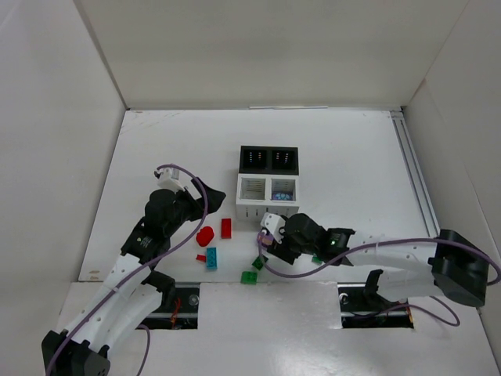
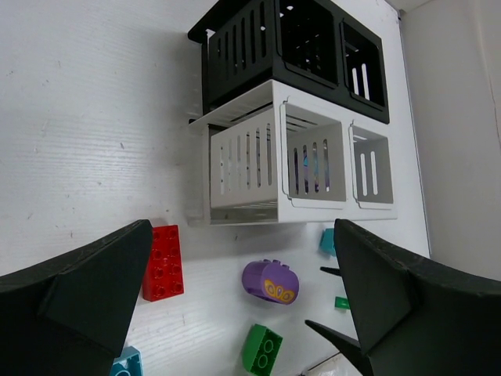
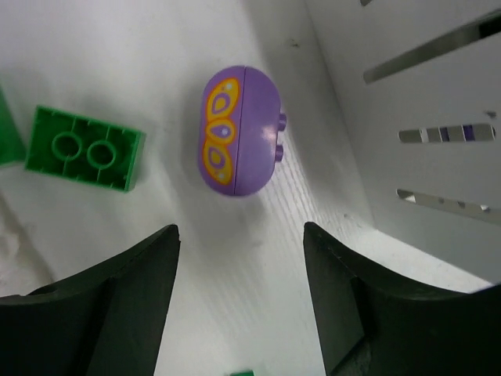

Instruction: Sort the legos into containers by color

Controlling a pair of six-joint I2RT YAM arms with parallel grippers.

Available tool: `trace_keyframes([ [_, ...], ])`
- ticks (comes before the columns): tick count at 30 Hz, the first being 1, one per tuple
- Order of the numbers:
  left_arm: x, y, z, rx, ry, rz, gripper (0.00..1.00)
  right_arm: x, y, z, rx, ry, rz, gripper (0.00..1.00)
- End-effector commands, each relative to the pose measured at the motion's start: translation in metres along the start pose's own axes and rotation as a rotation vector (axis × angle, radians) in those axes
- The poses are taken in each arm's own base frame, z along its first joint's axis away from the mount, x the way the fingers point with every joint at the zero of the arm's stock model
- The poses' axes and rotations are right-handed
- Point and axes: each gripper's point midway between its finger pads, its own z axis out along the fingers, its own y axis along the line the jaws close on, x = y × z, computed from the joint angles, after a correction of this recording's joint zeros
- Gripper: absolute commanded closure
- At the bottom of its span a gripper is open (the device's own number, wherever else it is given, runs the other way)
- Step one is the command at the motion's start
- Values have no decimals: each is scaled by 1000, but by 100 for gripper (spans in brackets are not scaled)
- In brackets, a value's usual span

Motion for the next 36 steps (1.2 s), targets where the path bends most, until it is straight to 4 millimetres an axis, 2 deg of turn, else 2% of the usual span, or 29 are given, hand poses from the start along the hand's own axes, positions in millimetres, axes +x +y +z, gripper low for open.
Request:
trace_keyframes([
  [1, -6, -10, -2, 34, -13, -3, 0, -39, -18, 15, 103, -151, 80, 30],
  [3, -7, -11, -4, 41, -20, -3, 0, -48, -15, 23, 82, -165, 70, 29],
  [7, -9, -13, -5, 47, -26, -11, 0, -38, -7, 46, 44, -118, 41, 24],
  [8, -9, -13, -5, 47, -26, -11, 0, -42, -7, 49, 46, -126, 42, 24],
  [12, -9, -13, -5, 47, -26, -11, 0, -35, -4, 59, 30, -95, 30, 23],
  [13, -9, -13, -5, 47, -26, -11, 0, -41, -5, 59, 33, -113, 31, 24],
  [16, -7, -12, -6, 41, -19, -12, 0, -36, -4, 64, 30, -98, 30, 32],
  [17, -7, -12, -6, 41, -19, -12, 0, -36, -5, 64, 41, -96, 30, 44],
  [19, -7, -12, -6, 41, -19, -12, 0, -36, -5, 64, 41, -96, 30, 55],
  [21, -7, -12, -6, 41, -19, -12, 0, -41, -6, 58, 36, -120, 15, 65],
  [24, -9, -16, -9, 60, -26, -10, 0, -55, 2, 47, -25, -179, -62, 68],
  [25, -9, -16, -9, 60, -26, -10, 0, -64, 2, 38, -39, -223, -146, 68],
  [27, -7, -20, -12, 85, -17, -9, 0, -78, 15, 26, -122, -298, -250, 68],
  [28, -6, -22, -12, 93, -10, -8, 0, -88, 15, 13, -127, -356, -334, 68],
  [30, -5, -31, -17, 135, 5, 6, 0, -99, 23, -1, -167, -429, -407, 68],
  [31, -4, -40, -20, 181, 23, 19, 0, -109, 21, -14, -153, -473, -459, 68],
  [32, -4, -40, -20, 181, 23, 20, 0, -112, 19, -20, -142, -488, -481, 68],
  [33, -2, -51, -25, 244, 41, 43, 0, -118, 21, -26, -151, -519, -509, 68],
  [34, 0, -58, -27, 280, 54, 48, 0, -114, 21, -29, -152, -509, -531, 68],
  [35, 0, -67, -33, 333, 56, 67, 0, -126, 19, -39, -136, -542, -577, 68],
  [36, 1, -76, -37, 387, 71, 78, 0, -129, 19, -42, -141, -543, -601, 68],
])
